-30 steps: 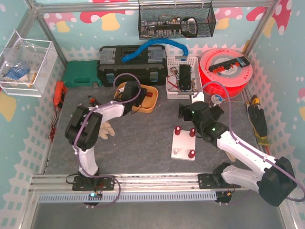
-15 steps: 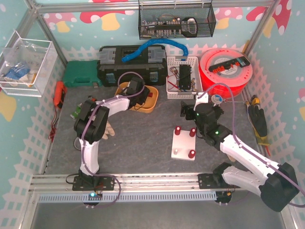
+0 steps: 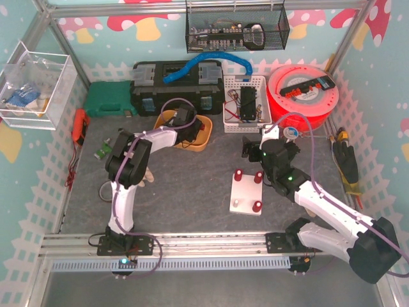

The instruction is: Install the large spring

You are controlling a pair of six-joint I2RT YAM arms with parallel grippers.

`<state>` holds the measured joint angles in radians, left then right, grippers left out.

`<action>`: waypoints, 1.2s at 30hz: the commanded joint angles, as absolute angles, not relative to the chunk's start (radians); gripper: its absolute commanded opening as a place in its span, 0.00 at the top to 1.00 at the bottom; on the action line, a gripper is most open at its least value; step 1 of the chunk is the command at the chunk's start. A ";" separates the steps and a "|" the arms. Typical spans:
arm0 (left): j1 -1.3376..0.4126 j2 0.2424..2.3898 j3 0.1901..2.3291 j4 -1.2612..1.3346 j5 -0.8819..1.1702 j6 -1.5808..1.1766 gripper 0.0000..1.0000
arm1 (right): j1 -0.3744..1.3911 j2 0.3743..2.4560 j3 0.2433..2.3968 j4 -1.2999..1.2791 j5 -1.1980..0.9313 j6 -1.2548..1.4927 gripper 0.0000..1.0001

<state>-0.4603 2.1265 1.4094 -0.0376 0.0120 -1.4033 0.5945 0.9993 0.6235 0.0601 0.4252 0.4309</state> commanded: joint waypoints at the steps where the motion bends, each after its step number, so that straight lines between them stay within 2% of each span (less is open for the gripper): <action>1: -0.454 2.164 1.459 -0.065 0.005 -1.405 0.57 | 0.586 0.997 0.611 0.083 0.433 0.436 0.01; 7: -0.453 2.206 1.494 -0.090 0.011 -1.412 0.56 | 0.585 0.992 0.609 0.084 0.443 0.434 0.01; 23: -0.443 2.266 1.621 -0.409 -0.087 -1.502 0.59 | 0.583 0.977 0.599 0.092 0.467 0.433 0.01; 36: -0.440 2.326 1.673 -0.427 -0.049 -1.491 0.51 | 0.583 0.974 0.592 0.095 0.479 0.436 0.01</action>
